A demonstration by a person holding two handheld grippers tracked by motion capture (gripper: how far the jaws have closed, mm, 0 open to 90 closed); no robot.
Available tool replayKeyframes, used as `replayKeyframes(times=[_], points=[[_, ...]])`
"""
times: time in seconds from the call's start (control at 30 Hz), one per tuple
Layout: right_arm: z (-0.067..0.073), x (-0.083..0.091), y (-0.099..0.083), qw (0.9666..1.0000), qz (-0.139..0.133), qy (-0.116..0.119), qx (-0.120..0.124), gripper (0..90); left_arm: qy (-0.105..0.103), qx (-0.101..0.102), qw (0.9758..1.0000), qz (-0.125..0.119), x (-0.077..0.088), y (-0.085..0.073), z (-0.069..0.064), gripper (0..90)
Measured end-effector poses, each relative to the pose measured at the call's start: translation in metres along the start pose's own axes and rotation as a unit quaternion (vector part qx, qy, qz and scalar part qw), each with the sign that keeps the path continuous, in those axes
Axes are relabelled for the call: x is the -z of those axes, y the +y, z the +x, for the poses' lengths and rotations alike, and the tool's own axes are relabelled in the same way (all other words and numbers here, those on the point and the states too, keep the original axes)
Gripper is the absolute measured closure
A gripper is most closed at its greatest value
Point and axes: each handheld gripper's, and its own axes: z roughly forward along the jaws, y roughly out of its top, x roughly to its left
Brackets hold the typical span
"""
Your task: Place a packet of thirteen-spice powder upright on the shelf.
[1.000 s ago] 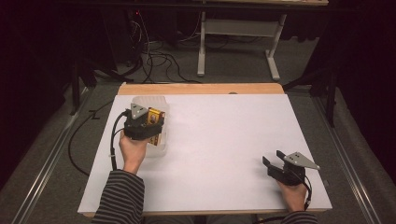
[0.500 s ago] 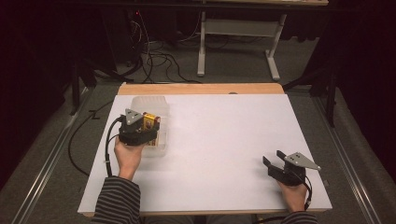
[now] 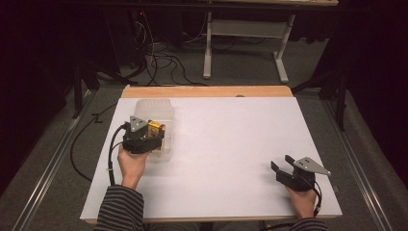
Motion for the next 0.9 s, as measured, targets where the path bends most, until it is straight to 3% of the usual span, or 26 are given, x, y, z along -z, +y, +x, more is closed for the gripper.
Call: replayKeyframes(times=[0.53, 0.9], points=[[0.0, 0.001, 0.0, 1.0, -0.005, 0.001, 0.0, 35.9, 0.003, -0.005, 1.0, 0.005, 0.004, -0.002, -0.002, 32.6], [0.0, 0.0, 0.0, 1.0, -0.004, 0.0, 0.004, 35.9, 0.007, 0.006, 1.0, 0.002, 0.007, -0.011, 0.004, 32.4]])
